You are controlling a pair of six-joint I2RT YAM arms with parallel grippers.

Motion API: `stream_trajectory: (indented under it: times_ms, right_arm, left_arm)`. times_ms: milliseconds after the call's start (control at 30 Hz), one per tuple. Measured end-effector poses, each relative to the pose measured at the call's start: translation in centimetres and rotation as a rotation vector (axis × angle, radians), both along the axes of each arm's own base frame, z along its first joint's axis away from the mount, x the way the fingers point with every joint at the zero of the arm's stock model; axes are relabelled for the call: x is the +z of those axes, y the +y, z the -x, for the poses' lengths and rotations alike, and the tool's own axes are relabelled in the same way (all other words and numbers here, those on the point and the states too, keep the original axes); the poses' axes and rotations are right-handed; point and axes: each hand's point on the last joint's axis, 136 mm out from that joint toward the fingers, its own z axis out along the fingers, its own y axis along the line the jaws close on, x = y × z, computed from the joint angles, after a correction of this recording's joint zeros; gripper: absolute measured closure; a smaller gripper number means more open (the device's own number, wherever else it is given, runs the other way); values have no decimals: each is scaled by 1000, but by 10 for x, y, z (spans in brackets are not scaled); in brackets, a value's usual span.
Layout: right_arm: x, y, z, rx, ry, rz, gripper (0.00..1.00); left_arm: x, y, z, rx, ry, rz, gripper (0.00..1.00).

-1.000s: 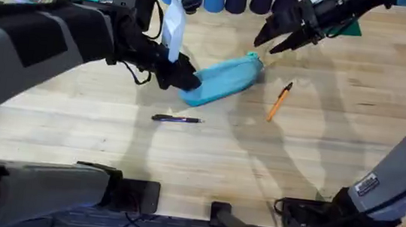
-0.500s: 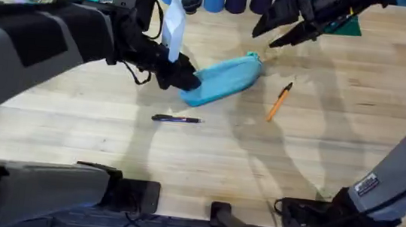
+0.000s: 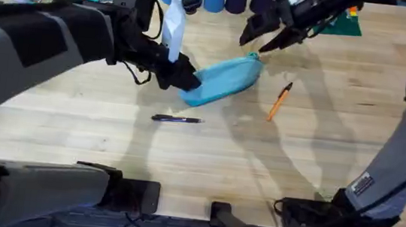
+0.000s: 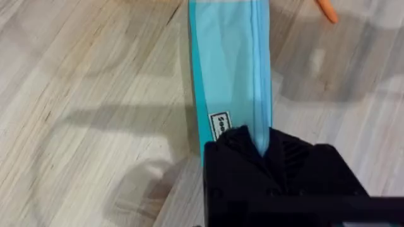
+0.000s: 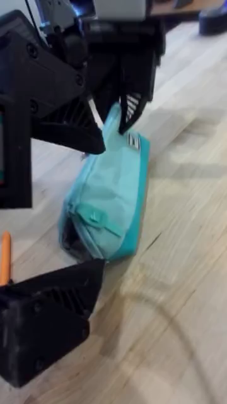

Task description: Unzip the bag, pick up the pens from the table one at a time and place them inside, then zip the bag closed.

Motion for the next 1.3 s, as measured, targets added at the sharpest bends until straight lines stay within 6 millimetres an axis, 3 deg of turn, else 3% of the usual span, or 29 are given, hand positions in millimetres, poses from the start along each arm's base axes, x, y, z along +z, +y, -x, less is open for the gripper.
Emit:
stream_trajectory:
  times_ms: [200,467,567,633,800,1133,1300]
  right_arm:
    - [-21,3,2,3,41,46,6]
    - [-30,8,5,30,29,113,21]
    - [-31,13,7,48,23,130,177]
    - [-34,9,5,41,17,156,480]
    - [-35,7,5,39,16,169,602]
    - [-38,2,4,34,12,195,956]
    - [-38,2,5,35,17,195,967]
  left_arm:
    - [0,0,0,0,0,0,959]
    - [0,0,0,0,0,0,959]
    - [0,0,0,0,0,0,959]
    - [0,0,0,0,1,-1,959]
    - [0,0,1,0,3,-1,959]
    - [0,0,1,0,5,-1,959]
    - [-1,0,1,0,6,-1,959]
